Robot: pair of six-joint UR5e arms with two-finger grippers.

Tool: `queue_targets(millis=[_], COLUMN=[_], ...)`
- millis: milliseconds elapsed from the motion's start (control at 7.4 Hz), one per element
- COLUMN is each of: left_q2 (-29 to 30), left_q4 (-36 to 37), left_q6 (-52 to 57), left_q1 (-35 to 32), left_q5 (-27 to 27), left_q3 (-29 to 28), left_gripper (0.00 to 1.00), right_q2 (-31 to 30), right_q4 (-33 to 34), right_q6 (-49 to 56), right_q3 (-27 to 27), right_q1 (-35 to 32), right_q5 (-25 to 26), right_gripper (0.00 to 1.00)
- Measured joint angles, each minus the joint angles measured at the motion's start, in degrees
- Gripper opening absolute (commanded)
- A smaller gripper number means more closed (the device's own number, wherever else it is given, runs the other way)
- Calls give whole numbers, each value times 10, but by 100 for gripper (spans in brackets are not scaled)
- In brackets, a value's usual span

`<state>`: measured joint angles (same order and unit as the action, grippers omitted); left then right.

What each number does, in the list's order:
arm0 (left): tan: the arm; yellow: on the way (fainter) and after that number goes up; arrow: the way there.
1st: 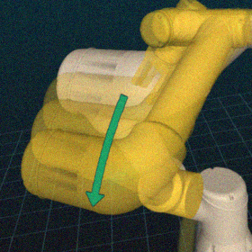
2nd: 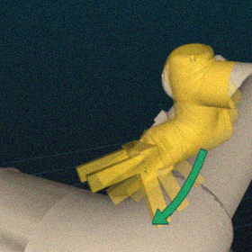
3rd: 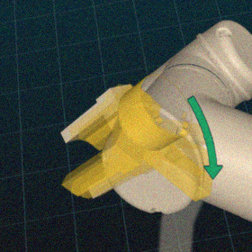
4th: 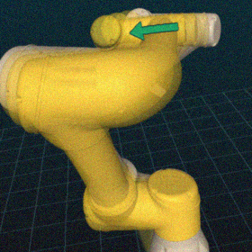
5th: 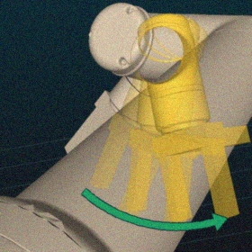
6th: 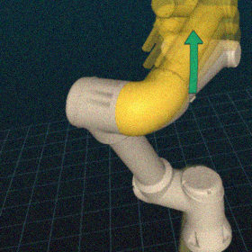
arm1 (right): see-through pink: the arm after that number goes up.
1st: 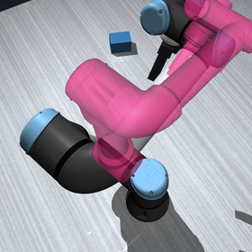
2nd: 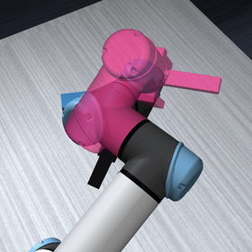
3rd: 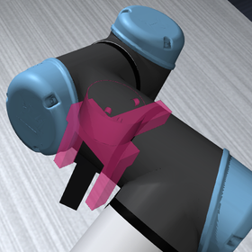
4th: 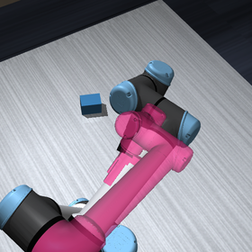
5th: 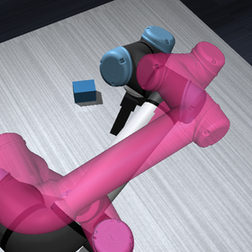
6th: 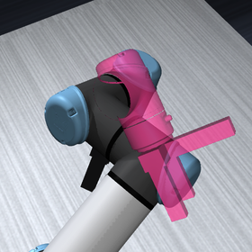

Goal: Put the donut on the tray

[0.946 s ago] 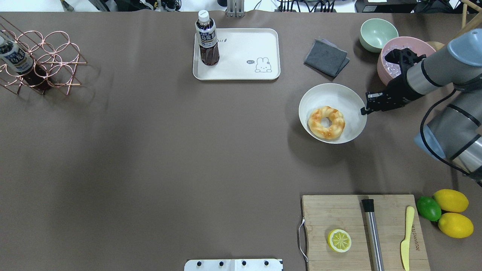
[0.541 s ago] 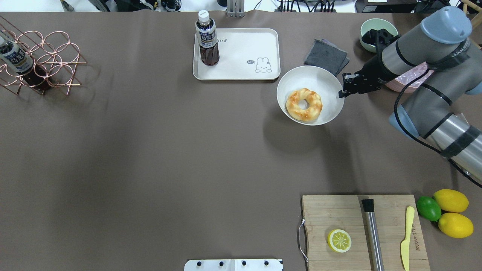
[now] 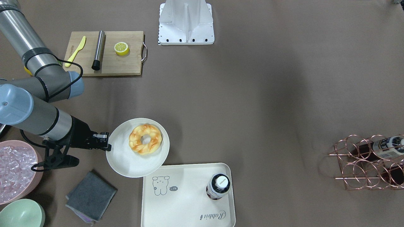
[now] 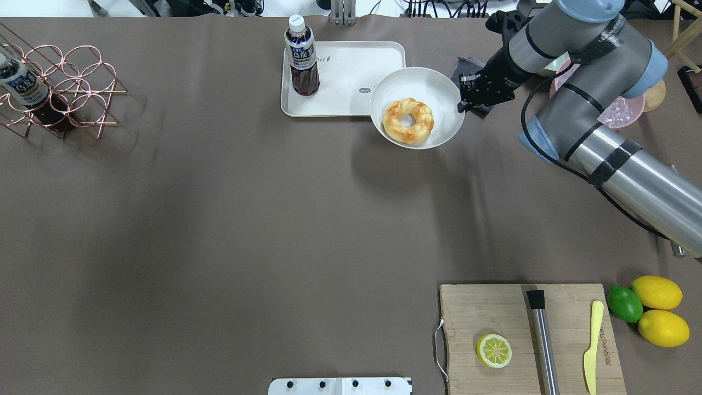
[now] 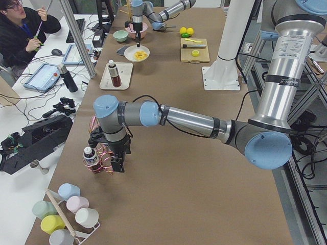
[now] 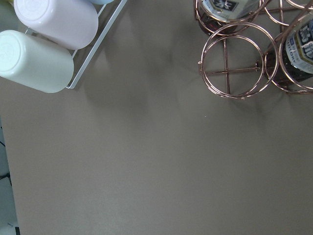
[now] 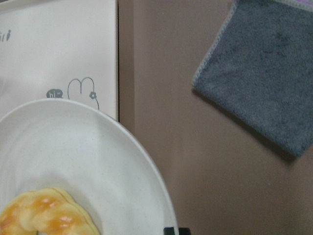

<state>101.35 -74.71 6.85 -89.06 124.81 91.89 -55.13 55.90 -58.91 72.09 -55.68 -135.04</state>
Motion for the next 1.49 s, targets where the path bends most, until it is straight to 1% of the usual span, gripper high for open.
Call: queue_targets(millis=[541, 946, 1216, 1486], left_q2=[3, 13, 18, 19], left_q4=[0, 18, 30, 32], left_q6=[0, 0, 0, 0], left_q1=[0, 0, 0, 0], left_q5=[1, 0, 0, 0], left_q3=[0, 0, 0, 0], left_gripper=[98, 98, 98, 98], right_q2=[126, 209, 238, 260], right_q4=[1, -5, -42, -56], right_q6=[1, 2, 2, 1], right_q3=[-153, -266, -325, -360], right_q1=[-13, -8, 0, 11], right_q5=[12, 37, 55, 75], right_gripper=[0, 0, 0, 0])
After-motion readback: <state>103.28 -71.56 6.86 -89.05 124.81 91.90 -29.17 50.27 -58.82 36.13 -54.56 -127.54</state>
